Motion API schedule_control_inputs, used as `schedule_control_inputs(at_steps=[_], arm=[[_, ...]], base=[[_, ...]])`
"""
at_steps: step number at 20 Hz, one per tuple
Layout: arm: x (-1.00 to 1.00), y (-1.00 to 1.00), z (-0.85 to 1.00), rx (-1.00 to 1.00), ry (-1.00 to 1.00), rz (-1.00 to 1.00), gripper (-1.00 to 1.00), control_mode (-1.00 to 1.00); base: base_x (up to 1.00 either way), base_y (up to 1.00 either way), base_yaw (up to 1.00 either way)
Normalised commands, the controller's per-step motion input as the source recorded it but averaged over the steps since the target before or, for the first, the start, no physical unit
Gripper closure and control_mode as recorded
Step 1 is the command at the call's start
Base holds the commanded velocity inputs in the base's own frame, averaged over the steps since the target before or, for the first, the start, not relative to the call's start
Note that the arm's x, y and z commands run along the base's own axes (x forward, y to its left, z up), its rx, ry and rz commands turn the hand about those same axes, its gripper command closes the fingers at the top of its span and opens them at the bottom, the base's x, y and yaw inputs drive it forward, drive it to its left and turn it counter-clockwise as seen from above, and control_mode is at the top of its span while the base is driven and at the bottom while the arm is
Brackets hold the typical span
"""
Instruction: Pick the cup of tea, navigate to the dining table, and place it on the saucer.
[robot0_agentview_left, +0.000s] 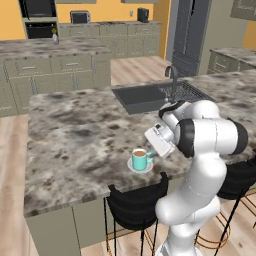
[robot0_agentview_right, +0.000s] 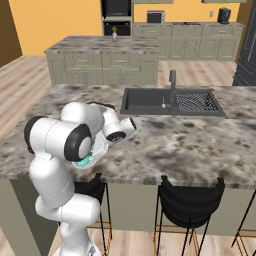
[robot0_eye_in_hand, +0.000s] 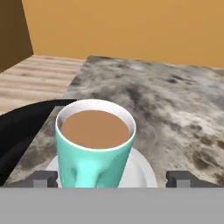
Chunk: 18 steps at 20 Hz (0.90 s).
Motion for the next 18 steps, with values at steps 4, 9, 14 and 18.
schedule_control_inputs(at_steps=[4,9,14,18], arm=[[-0.45,0.0,0.32,0.02,0.0,0.01,-1.0,-1.0],[-0.64,0.0,0.39,0.0,0.0,0.0,-1.0,-1.0],[-0.89,0.0,0.4,0.0,0.0,-0.01,-1.0,-1.0],[-1.0,0.0,0.46,0.0,0.0,-0.14,-1.0,-1.0]], base=[[0.0,0.0,0.0],[0.0,0.0,0.0],[0.0,0.0,0.0],[0.0,0.0,0.0]])
